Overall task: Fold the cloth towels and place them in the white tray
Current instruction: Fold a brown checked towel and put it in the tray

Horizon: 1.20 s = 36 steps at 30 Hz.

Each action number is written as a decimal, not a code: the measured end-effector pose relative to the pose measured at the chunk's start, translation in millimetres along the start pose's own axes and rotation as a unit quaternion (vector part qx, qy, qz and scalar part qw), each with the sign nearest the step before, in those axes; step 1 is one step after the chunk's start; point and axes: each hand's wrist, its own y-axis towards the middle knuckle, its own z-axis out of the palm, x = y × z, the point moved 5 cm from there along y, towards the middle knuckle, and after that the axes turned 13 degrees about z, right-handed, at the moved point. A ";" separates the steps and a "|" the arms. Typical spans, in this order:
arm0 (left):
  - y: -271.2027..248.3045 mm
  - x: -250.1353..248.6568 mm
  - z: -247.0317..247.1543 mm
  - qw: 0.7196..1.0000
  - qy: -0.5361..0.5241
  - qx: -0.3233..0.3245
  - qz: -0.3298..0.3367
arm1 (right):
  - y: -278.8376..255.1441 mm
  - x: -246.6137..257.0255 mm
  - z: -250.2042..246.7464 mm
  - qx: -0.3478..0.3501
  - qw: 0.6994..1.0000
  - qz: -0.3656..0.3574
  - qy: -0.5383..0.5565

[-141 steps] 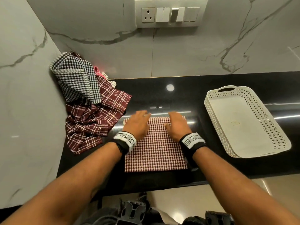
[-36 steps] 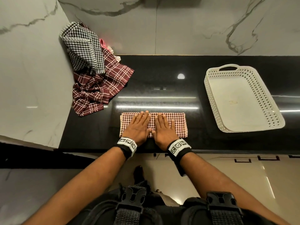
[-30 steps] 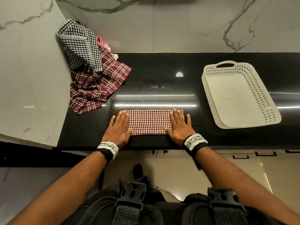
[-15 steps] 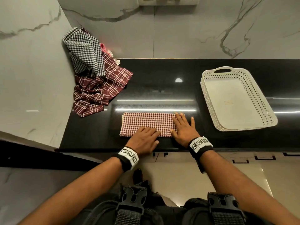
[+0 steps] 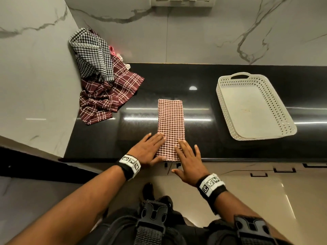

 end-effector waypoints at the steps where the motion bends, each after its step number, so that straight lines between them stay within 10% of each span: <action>1: -7.6 -3.9 10.1 1.000 0.017 0.014 0.007 | 4.7 -0.3 2.0 0.026 1.000 -0.012 -0.005; 10: -27.9 -26.1 19.7 0.989 -0.047 -0.132 -0.046 | 0.9 -11.4 0.3 -0.090 0.985 -0.083 0.121; 18: -33.0 -14.5 -5.1 0.916 -0.284 -0.229 -0.167 | 8.8 -10.4 -28.1 -0.059 0.869 0.121 0.477; 36: -2.5 16.0 -20.1 0.868 -0.305 -0.181 -0.348 | 63.2 -2.9 -26.1 -0.042 0.908 0.284 0.304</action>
